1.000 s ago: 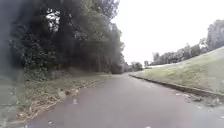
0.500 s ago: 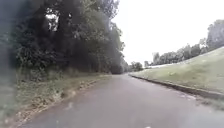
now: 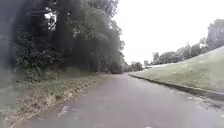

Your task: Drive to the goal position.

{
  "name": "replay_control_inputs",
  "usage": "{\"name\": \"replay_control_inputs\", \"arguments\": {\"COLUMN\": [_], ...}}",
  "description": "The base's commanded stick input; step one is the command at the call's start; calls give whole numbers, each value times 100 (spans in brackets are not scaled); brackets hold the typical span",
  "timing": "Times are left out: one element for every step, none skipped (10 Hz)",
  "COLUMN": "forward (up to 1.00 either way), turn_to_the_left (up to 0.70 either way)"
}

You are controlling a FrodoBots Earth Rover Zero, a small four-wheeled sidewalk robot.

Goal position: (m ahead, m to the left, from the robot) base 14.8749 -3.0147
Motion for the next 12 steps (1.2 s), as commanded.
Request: {"name": "replay_control_inputs", "arguments": {"forward": [45, 45, 45, 45, 45, 45, 45, 45, 45, 45, 45, 45], "turn_to_the_left": [0, 0, 0, 0, 0, 0, 0, 0, 0, 0, 0, 0]}}
